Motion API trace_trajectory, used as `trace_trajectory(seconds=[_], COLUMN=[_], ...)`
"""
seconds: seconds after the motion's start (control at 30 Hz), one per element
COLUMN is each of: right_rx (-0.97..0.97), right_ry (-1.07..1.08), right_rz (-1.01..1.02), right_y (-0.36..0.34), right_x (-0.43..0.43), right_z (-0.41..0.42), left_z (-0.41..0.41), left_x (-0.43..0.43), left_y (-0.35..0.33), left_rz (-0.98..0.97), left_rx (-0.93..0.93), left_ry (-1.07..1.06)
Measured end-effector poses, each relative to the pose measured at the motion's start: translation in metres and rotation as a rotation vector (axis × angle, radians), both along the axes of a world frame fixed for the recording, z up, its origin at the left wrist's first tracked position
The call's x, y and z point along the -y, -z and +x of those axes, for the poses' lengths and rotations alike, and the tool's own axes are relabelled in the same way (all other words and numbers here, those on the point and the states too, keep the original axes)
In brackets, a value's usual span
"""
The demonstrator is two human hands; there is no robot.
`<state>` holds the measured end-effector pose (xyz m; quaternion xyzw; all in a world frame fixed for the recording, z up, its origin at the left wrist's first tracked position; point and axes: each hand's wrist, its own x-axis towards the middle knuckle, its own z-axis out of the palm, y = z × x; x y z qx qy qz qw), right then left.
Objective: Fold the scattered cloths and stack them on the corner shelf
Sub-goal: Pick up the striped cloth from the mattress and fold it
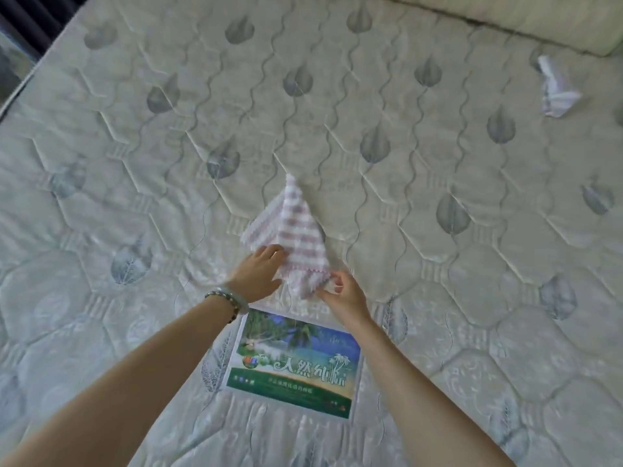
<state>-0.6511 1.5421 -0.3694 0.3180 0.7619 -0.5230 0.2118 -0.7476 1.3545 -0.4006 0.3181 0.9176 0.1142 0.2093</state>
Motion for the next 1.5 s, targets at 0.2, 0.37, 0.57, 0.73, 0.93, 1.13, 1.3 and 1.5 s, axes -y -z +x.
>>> trace_trajectory(seconds=[0.2,0.37,0.57,0.73,0.93,1.13,1.3,1.5], right_rx=[0.128,0.168,0.199,0.02,-0.039,-0.146,-0.366,-0.485], right_ry=[0.134,0.246,0.278,0.267,0.182,0.105,0.143,0.137], right_rz=[-0.068,-0.146,-0.143,-0.087,0.014,0.177,0.252,0.371], right_y=[0.048,0.072,0.071,0.046,-0.004,-0.078,-0.146,-0.198], right_x=[-0.001,0.003,0.014,0.016,0.004,-0.002,-0.012,-0.029], right_z=[-0.014,-0.028,-0.045,-0.038,-0.02,-0.016,-0.011,0.0], left_z=[-0.014,-0.015,-0.027,-0.026,-0.017,-0.026,-0.016,0.004], left_x=[-0.001,-0.004,-0.01,0.007,0.032,0.041,0.04,0.036], left_y=[0.053,0.074,0.061,0.034,-0.026,-0.106,-0.179,-0.233], left_rz=[0.104,0.158,0.206,0.266,0.383,0.393,0.489,0.568], left_rx=[0.087,0.068,-0.077,-0.178,-0.187,-0.216,-0.205,-0.166], left_ry=[-0.149,-0.221,-0.273,-0.261,-0.325,-0.349,-0.438,-0.525])
